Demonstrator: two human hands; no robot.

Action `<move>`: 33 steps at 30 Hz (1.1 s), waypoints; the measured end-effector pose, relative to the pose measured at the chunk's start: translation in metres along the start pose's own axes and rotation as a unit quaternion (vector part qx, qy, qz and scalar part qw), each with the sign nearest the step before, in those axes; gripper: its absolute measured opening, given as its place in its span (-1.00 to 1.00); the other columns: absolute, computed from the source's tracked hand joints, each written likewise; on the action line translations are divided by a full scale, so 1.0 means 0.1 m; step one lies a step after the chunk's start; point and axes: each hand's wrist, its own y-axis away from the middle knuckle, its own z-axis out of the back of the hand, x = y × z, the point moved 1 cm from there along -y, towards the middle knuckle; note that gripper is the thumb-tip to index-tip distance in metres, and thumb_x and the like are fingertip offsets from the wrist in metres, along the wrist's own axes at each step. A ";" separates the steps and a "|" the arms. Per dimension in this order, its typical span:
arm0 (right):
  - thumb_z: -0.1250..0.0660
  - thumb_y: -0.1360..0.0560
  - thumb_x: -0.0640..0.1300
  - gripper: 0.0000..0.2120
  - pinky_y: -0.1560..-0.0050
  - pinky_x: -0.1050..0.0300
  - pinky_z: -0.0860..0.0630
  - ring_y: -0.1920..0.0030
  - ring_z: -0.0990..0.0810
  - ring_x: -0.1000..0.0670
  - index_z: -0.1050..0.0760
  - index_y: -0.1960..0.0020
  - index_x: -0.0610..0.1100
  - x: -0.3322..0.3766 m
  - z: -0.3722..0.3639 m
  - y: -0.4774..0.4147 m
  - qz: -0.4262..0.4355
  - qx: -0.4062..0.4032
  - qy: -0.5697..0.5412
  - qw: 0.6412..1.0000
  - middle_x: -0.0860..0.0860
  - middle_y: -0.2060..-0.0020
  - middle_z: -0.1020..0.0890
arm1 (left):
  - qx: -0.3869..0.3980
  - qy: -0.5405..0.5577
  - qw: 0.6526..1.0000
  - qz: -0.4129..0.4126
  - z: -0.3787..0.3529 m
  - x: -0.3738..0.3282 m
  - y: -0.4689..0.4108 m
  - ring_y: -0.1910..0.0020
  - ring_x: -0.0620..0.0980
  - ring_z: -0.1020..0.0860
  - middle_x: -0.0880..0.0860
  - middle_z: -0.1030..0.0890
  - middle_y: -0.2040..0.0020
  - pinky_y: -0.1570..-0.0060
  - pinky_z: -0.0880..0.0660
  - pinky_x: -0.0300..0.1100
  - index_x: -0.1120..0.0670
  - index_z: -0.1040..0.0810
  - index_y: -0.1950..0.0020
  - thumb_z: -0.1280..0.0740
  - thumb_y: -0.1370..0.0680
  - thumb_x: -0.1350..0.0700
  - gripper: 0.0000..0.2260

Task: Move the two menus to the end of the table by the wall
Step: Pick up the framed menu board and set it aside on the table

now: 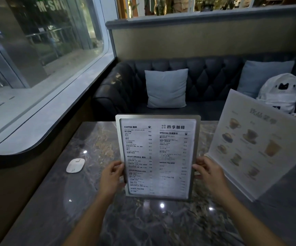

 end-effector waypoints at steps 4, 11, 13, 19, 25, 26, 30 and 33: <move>-0.29 -0.47 -0.22 -0.81 0.18 -0.03 -0.63 0.14 -0.64 0.00 -0.49 0.16 0.08 -0.01 0.00 -0.01 0.002 -0.004 0.020 1.000 0.01 0.15 -0.63 | -0.002 0.003 1.000 -0.005 0.01 0.01 0.01 0.09 0.08 -0.62 0.22 -0.61 0.05 0.21 -0.61 0.05 0.17 -0.52 -0.02 -0.22 -0.57 0.18 -0.87; -0.26 -0.48 -0.06 -0.91 0.20 0.24 -0.47 0.11 -0.53 0.15 -0.43 0.02 0.07 -0.05 0.06 0.14 0.025 -0.036 0.062 0.997 0.17 0.16 -0.54 | -0.038 0.009 0.998 -0.046 0.00 0.06 0.08 0.07 0.05 -0.57 0.14 -0.60 0.04 0.13 -0.50 -0.06 0.07 -0.54 -0.01 -0.26 -0.55 0.08 -0.88; -0.26 -0.49 -0.07 -0.87 0.20 0.29 -0.42 0.11 -0.51 0.19 -0.43 -0.04 0.02 -0.03 0.12 0.17 0.031 -0.047 0.075 0.996 0.19 0.17 -0.52 | -0.056 0.005 0.996 -0.062 -0.01 0.02 0.10 0.02 0.06 -0.55 0.13 -0.59 0.00 0.02 -0.48 -0.02 0.09 -0.52 -0.06 -0.25 -0.55 0.07 -0.84; -0.29 -0.48 -0.10 -0.87 0.18 0.20 -0.45 0.14 -0.53 0.08 -0.45 -0.03 -0.05 0.03 0.36 0.19 0.036 -0.072 0.077 0.994 0.07 0.19 -0.55 | -0.103 -0.019 0.984 -0.145 -0.13 -0.21 0.18 0.10 -0.22 -0.53 -0.05 -0.57 0.07 0.24 -0.44 -0.41 0.07 -0.47 -0.13 -0.26 -0.55 0.09 -0.82; -0.30 -0.48 -0.07 -0.81 0.24 0.26 -0.39 0.18 -0.51 0.15 -0.46 -0.06 -0.09 -0.05 0.61 0.27 0.029 -0.092 0.115 0.989 0.15 0.24 -0.52 | -0.158 -0.053 0.964 -0.209 -0.32 -0.31 0.34 -0.11 0.04 -0.49 0.11 -0.52 -0.15 -0.10 -0.45 -0.04 0.10 -0.43 -0.21 -0.29 -0.53 0.07 -0.73; -0.29 -0.48 -0.06 -0.80 0.24 0.25 -0.40 0.18 -0.51 0.13 -0.45 -0.07 -0.10 -0.05 0.66 0.28 0.024 -0.093 0.124 0.988 0.15 0.24 -0.51 | -0.165 -0.064 0.957 -0.230 -0.37 -0.33 0.40 -0.13 0.01 -0.47 0.09 -0.50 -0.15 -0.12 -0.42 -0.06 0.09 -0.43 -0.22 -0.29 -0.53 0.09 -0.73; -0.27 -0.50 -0.07 -0.77 0.15 0.06 -0.46 0.17 -0.52 -0.02 -0.46 -0.10 -0.16 -0.02 0.84 0.45 -0.005 -0.131 0.141 0.981 0.02 0.21 -0.53 | -0.133 -0.093 0.943 -0.289 -0.59 -0.38 0.67 -0.14 -0.03 -0.42 0.08 -0.46 -0.14 -0.08 -0.37 -0.22 0.13 -0.41 -0.23 -0.28 -0.54 0.14 -0.72; -0.28 -0.49 -0.07 -0.76 0.19 0.05 -0.45 0.22 -0.51 -0.02 -0.47 -0.09 -0.19 0.00 0.96 0.66 -0.025 -0.184 0.165 0.969 -0.03 0.23 -0.54 | -0.064 -0.152 0.922 -0.351 -0.79 -0.45 0.88 -0.11 0.02 -0.44 0.16 -0.50 -0.12 -0.10 -0.41 -0.06 0.17 -0.44 -0.20 -0.26 -0.50 0.08 -0.69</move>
